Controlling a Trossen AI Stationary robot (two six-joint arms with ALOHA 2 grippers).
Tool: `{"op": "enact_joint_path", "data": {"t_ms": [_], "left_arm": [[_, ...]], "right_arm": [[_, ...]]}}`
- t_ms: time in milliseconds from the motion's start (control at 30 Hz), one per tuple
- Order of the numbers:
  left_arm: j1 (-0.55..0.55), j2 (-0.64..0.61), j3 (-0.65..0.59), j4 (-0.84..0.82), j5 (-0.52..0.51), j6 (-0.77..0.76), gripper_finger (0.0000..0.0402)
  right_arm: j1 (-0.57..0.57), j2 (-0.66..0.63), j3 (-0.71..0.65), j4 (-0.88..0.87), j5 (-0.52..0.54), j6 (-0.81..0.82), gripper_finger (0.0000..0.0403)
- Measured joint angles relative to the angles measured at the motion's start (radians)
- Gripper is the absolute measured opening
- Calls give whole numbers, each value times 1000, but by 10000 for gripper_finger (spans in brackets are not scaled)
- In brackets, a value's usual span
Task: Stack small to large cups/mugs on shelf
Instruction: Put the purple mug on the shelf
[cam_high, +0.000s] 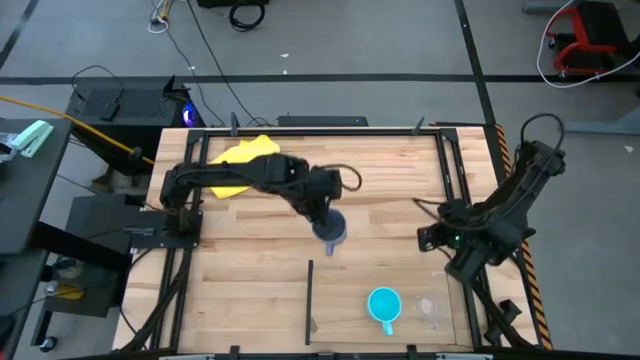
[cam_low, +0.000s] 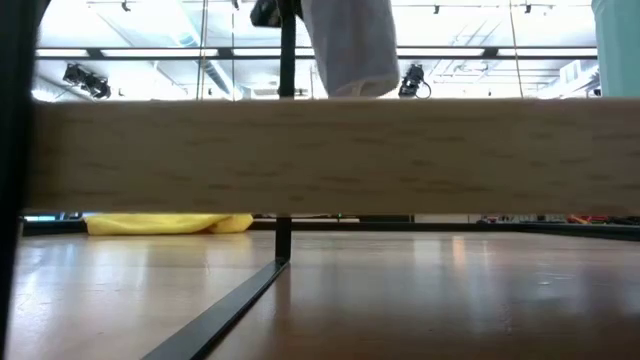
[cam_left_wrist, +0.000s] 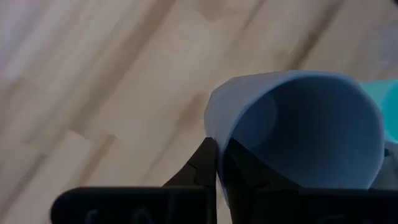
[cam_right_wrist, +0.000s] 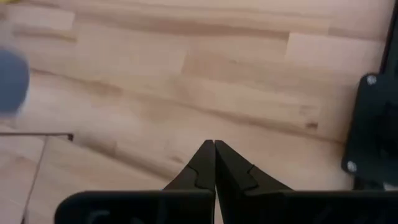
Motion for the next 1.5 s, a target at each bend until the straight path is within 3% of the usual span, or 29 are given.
{"op": "enact_joint_path", "data": {"t_ms": [233,400,767,1067,1500], "left_arm": [[-77,3,0,84,-9,-152,17],[-110,4,0,193,-8,-221,17],[-212,17,0,220,55,-333,17],[-270,114,-1,238,109,-375,17],[-301,169,-1,165,39,-460,17]], "right_arm": [[-1,-104,-55,1,100,-67,8],[-24,-122,-58,2,114,-145,5],[-74,-122,-58,2,114,-229,6],[-80,-115,-58,21,139,-232,7],[-85,-67,-58,87,149,-274,5]]}}
